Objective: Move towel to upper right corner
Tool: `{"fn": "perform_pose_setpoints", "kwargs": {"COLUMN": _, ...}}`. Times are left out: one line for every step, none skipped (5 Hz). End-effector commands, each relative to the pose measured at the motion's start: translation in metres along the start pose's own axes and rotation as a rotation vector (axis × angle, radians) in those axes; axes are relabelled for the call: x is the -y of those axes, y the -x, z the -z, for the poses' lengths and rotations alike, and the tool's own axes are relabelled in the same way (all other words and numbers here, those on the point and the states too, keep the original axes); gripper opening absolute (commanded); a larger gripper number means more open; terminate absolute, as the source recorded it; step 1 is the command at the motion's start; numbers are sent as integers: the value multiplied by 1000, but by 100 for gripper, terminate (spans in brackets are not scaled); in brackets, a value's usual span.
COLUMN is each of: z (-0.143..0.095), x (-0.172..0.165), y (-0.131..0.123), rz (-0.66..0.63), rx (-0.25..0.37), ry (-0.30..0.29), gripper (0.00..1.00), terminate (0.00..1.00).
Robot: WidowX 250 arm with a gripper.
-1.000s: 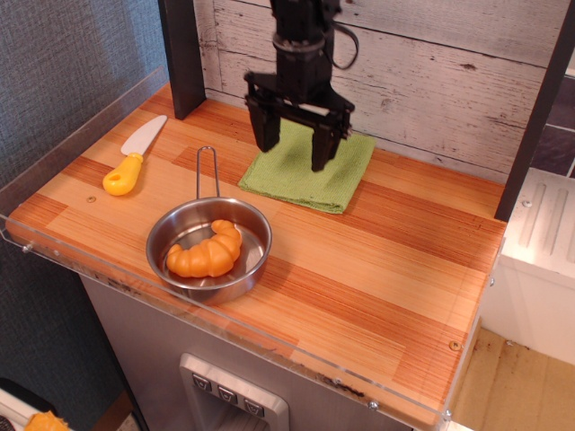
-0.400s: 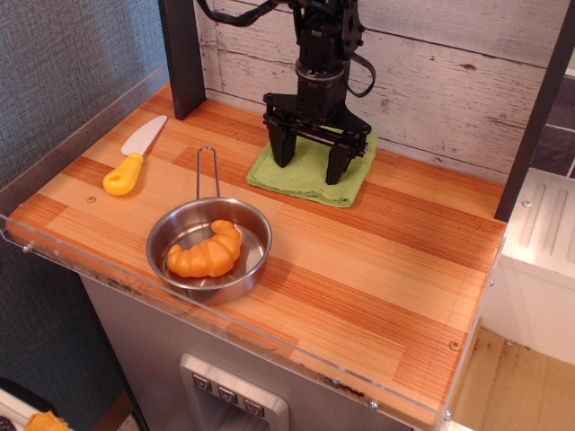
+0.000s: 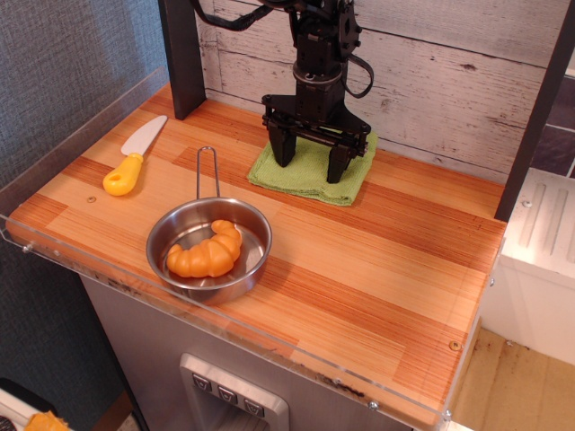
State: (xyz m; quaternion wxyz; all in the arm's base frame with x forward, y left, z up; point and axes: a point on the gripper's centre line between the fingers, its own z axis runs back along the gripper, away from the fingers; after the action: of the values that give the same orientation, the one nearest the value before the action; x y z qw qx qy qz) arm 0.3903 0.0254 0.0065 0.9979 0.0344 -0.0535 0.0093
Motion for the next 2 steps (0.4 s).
{"fn": "perform_pose_setpoints", "kwargs": {"z": -17, "x": 65, "y": 3, "rz": 128, "rx": 25, "ry": 66, "gripper": 100, "terminate": 0}}
{"fn": "perform_pose_setpoints", "kwargs": {"z": -21, "x": 110, "y": 1, "rz": 216, "rx": 41, "ry": 77, "gripper": 100, "terminate": 0}}
